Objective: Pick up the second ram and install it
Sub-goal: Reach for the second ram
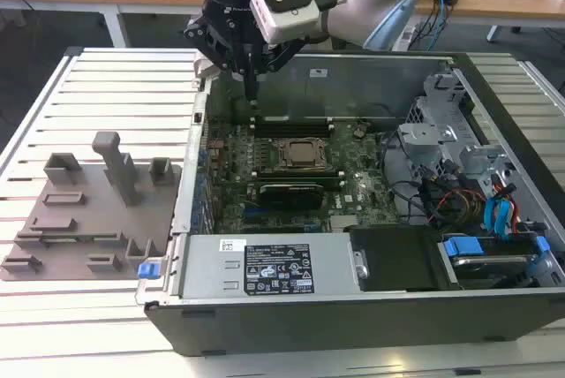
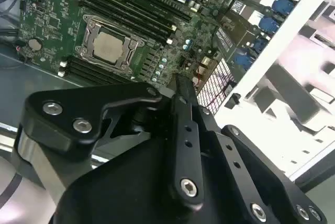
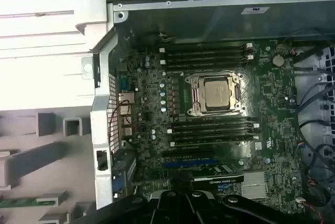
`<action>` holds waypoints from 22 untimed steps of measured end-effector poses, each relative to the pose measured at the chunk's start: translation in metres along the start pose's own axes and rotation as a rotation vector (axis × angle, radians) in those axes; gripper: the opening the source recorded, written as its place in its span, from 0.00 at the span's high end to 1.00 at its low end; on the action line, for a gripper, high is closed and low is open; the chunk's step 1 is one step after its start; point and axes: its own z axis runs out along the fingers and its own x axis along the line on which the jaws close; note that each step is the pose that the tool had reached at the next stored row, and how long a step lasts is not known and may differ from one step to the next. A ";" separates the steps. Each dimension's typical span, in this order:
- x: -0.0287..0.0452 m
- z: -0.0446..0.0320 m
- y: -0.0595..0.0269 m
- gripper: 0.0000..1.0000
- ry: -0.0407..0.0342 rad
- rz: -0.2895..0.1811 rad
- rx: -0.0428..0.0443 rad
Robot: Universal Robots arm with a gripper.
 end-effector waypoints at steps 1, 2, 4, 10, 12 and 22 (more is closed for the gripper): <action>0.0049 -0.0001 -0.0004 0.90 0.0000 0.000 0.0000; 0.0154 -0.0004 -0.0012 0.90 -0.0001 0.000 0.0000; 0.0377 -0.0010 -0.0028 0.90 -0.0001 0.000 0.0000; 0.0813 -0.0018 -0.0060 0.90 -0.0001 0.000 0.0000; 0.1062 -0.0024 -0.0080 0.90 -0.0003 0.000 -0.0001; 0.1723 -0.0023 -0.0143 0.90 -0.0004 0.000 -0.0002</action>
